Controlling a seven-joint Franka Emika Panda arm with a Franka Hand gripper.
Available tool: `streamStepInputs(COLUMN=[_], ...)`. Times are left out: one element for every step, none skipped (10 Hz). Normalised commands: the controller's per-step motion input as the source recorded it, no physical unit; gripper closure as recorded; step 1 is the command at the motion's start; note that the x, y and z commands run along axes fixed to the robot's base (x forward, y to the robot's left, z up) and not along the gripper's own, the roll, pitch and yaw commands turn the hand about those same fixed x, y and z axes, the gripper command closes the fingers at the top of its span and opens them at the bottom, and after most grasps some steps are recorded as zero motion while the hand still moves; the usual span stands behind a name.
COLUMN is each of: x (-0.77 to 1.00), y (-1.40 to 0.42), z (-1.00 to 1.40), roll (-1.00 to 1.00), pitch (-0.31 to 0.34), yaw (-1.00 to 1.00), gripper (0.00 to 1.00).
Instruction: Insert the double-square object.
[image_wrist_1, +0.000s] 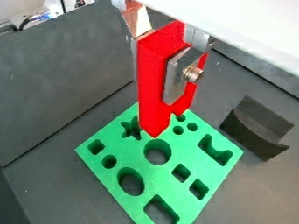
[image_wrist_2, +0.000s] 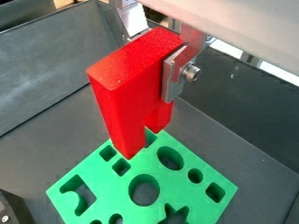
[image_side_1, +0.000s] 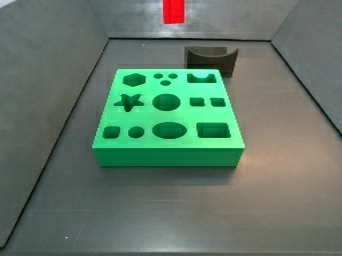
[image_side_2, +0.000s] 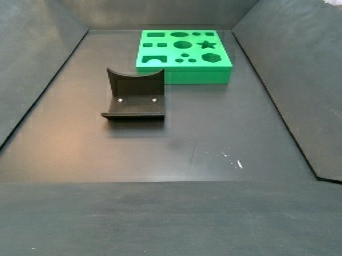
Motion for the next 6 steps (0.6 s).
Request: streamStepInputs(x=[0.38,0.41,0.55,0.52,0.49,0.49], y=[0.0,-0.03,0.0,0.0,0.0,0.0], z=[-0.29,-0.66,-0.63,-0.56,-0.67,-0.76], roll=[0.01,0.19,0.14,0.11,0.17,0.21], pitch=[-0.076,-0.074,-0.064,-0.083,-0.057,-0.051], yaw=[-0.71,-0.7,-0.6,-0.62,-0.65,-0.66], gripper=[1.0,1.0,1.0,1.0,1.0,1.0])
